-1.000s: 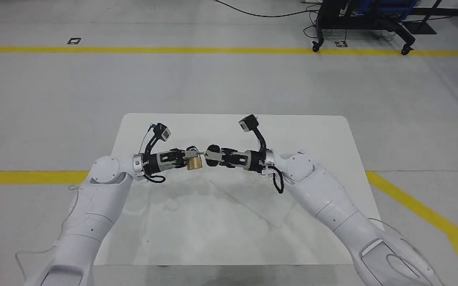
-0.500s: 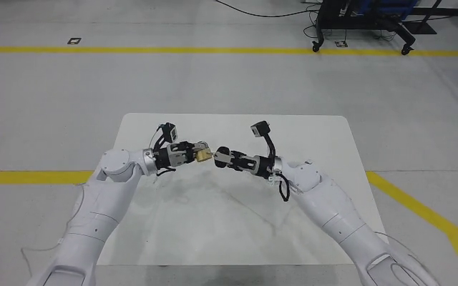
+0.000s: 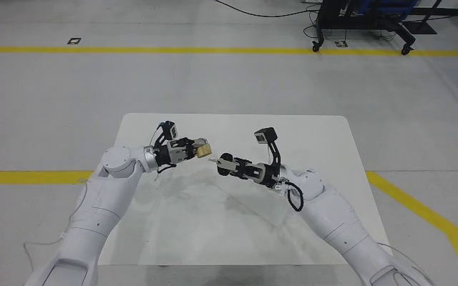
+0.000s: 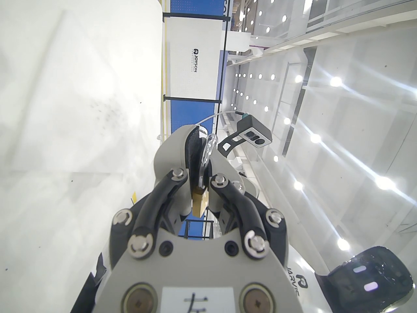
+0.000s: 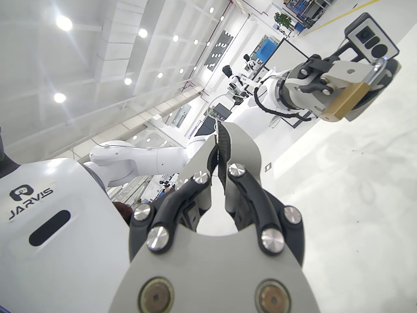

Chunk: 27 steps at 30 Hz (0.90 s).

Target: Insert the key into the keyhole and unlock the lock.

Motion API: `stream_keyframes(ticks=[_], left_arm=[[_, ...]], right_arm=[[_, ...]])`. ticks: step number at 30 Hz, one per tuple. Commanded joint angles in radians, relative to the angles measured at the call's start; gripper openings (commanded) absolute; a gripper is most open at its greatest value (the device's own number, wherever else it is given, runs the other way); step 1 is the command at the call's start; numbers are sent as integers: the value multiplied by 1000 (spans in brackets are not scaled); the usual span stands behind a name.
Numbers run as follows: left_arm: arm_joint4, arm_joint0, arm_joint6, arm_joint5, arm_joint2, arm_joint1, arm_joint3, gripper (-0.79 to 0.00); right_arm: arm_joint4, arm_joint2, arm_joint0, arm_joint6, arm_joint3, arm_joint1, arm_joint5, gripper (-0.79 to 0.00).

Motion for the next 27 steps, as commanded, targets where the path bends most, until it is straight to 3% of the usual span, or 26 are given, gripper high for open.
stream_keyframes(ticks=[1, 7, 9, 14, 27], left_arm=[[-29, 19, 62, 41, 2, -4, -38, -785], [33, -6, 218, 210, 40, -13, -129, -785], [47, -18, 246, 252, 54, -17, -142, -785], [32, -26, 312, 235, 47, -23, -135, -785], [18, -18, 342, 218, 49, -28, -169, -785]], right_arm=[[-45, 11, 9, -90, 6, -3, 68, -785], [-120, 4, -44, -275, -89, -7, 325, -785], [-150, 20, -86, -328, -148, -2, 363, -785], [-229, 71, -207, -406, -291, 17, 451, -785], [-232, 73, -214, -406, -300, 18, 457, -785]])
